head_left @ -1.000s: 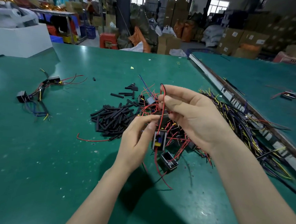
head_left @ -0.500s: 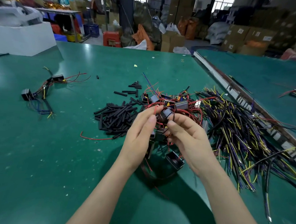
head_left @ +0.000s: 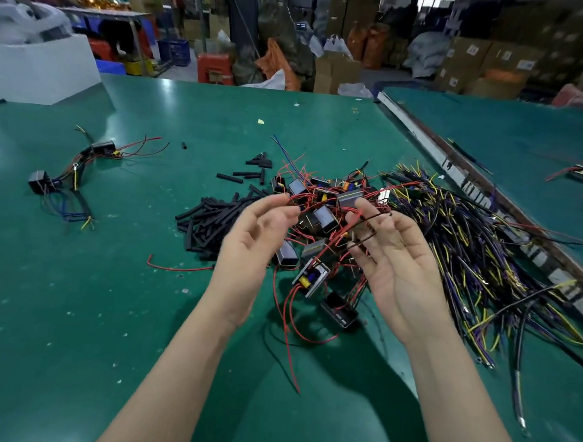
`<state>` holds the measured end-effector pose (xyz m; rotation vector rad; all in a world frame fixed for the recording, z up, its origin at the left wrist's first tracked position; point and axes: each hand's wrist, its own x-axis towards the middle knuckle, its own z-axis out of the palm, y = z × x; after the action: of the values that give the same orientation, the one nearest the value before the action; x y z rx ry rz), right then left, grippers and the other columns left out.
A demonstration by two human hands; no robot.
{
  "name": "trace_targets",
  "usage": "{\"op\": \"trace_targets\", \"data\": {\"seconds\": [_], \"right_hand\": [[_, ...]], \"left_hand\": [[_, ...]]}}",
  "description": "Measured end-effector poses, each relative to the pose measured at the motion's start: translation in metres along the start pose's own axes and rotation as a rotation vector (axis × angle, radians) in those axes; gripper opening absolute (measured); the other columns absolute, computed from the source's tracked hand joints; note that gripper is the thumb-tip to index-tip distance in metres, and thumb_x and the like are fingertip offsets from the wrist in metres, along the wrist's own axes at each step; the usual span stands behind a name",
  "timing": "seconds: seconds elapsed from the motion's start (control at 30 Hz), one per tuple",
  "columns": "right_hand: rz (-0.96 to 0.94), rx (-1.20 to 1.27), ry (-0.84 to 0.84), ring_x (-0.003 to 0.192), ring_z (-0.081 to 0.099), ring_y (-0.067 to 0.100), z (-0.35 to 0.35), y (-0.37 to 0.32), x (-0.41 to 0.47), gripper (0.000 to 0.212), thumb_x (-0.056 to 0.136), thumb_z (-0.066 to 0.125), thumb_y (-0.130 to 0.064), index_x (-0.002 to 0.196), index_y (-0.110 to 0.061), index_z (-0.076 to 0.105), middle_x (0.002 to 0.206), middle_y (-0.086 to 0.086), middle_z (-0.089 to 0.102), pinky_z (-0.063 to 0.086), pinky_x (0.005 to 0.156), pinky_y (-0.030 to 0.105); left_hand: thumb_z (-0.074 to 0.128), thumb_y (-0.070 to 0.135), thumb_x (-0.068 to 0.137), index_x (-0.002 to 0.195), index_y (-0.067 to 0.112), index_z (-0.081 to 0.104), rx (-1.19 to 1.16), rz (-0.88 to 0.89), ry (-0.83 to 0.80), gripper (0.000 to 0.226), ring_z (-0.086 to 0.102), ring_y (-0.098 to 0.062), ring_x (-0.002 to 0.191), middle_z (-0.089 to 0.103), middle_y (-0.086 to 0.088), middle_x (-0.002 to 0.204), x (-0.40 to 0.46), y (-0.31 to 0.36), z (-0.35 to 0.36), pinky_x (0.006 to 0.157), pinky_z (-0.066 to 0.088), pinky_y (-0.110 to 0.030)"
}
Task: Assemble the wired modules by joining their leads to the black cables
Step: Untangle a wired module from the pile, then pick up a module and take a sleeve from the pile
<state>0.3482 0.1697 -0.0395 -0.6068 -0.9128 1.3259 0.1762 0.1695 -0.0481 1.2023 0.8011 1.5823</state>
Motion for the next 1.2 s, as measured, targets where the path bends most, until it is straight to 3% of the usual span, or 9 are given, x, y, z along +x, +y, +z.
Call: {"op": "trace_targets", "data": {"seconds": [0.13, 0.27, 0.37, 0.47, 0.57, 0.7, 0.83, 1.0, 1.2], "right_hand": [[0.035, -0.029, -0.040, 0.110, 0.061, 0.027, 0.003, 0.010, -0.001, 0.006, 0.084, 0.057, -0.022, 0.090, -0.021, 0.059, 0.113, 0.010, 0.070, 0.053, 0.082, 0.028], [0.039, -0.130, -0.026, 0.100, 0.061, 0.028, 0.005, 0.016, -0.004, 0.014, 0.072, 0.073, -0.039, 0.083, -0.030, 0.070, 0.103, 0.010, 0.070, 0.054, 0.084, 0.034], [0.012, -0.195, -0.024, 0.094, 0.065, 0.020, 0.005, 0.017, -0.005, 0.029, 0.063, 0.080, -0.053, 0.083, -0.034, 0.072, 0.098, 0.003, 0.073, 0.055, 0.083, 0.030], [0.047, -0.150, -0.032, 0.086, 0.070, 0.016, 0.006, 0.017, -0.006, 0.015, 0.068, 0.074, -0.042, 0.080, -0.033, 0.073, 0.093, 0.003, 0.074, 0.055, 0.073, 0.025], [0.075, -0.173, 0.003, 0.080, 0.069, 0.015, 0.007, 0.020, -0.007, 0.017, 0.070, 0.071, -0.038, 0.082, -0.026, 0.072, 0.089, 0.004, 0.073, 0.054, 0.068, 0.025], [0.058, -0.162, 0.083, 0.080, 0.070, 0.016, 0.007, 0.022, -0.006, 0.016, 0.081, 0.063, -0.028, 0.091, -0.016, 0.062, 0.092, 0.007, 0.074, 0.052, 0.064, 0.021], [0.050, -0.092, 0.123, 0.076, 0.071, 0.015, 0.007, 0.022, -0.006, 0.017, 0.083, 0.062, -0.023, 0.094, -0.014, 0.054, 0.088, 0.005, 0.074, 0.049, 0.056, 0.017], [0.000, -0.406, 0.106, 0.071, 0.071, 0.011, 0.013, 0.031, -0.009, 0.027, 0.089, 0.064, -0.018, 0.108, -0.022, 0.045, 0.082, 0.003, 0.075, 0.050, 0.057, 0.017], [0.019, -0.771, 0.044, 0.073, 0.063, 0.009, 0.031, 0.031, 0.011, 0.020, 0.092, 0.063, -0.019, 0.103, -0.031, 0.051, 0.094, 0.003, 0.066, 0.051, 0.064, 0.023]], "left_hand": [[0.068, 0.044, 0.075, 0.114, 0.049, 0.060, 0.268, 0.032, -0.250, 0.040, 0.051, -0.002, 0.123, 0.061, 0.016, 0.125, -0.009, -0.010, 0.007, 0.098, 0.041, -0.025], [0.072, 0.038, 0.079, 0.115, 0.045, 0.062, 0.411, 0.082, -0.222, 0.038, 0.055, -0.002, 0.114, 0.060, 0.013, 0.120, -0.010, -0.011, 0.007, 0.094, 0.040, -0.014], [0.072, 0.034, 0.077, 0.114, 0.044, 0.062, 0.428, 0.078, -0.222, 0.040, 0.055, -0.003, 0.112, 0.058, 0.008, 0.120, -0.011, -0.011, 0.005, 0.094, 0.042, -0.019], [0.067, 0.040, 0.078, 0.118, 0.041, 0.058, 0.367, 0.029, -0.246, 0.042, 0.055, -0.002, 0.113, 0.051, 0.005, 0.126, -0.011, -0.011, 0.008, 0.095, 0.046, -0.028], [0.065, 0.032, 0.084, 0.110, 0.029, 0.065, 0.236, 0.037, -0.269, 0.026, 0.057, 0.004, 0.107, 0.054, -0.002, 0.125, -0.010, -0.010, 0.009, 0.086, 0.046, -0.013], [0.050, 0.049, 0.093, 0.090, 0.025, 0.067, 0.086, -0.030, -0.145, 0.029, 0.063, -0.007, 0.094, 0.071, 0.006, 0.094, -0.009, -0.017, 0.008, 0.079, 0.045, -0.017], [0.031, 0.060, 0.083, 0.068, 0.022, 0.062, -0.119, -0.138, 0.050, 0.051, 0.051, -0.011, 0.051, 0.039, 0.007, 0.053, -0.004, -0.020, 0.007, 0.060, 0.044, -0.020], [0.031, 0.054, 0.095, 0.073, 0.015, 0.055, -0.239, -0.303, 0.196, 0.051, 0.026, -0.006, 0.040, 0.027, 0.009, 0.049, 0.005, -0.024, 0.004, 0.042, 0.028, -0.017], [0.043, 0.030, 0.101, 0.094, 0.012, 0.064, -0.314, -0.361, 0.253, 0.029, 0.035, -0.002, 0.045, 0.041, 0.010, 0.054, 0.008, -0.029, -0.003, 0.041, 0.031, -0.014]]}}
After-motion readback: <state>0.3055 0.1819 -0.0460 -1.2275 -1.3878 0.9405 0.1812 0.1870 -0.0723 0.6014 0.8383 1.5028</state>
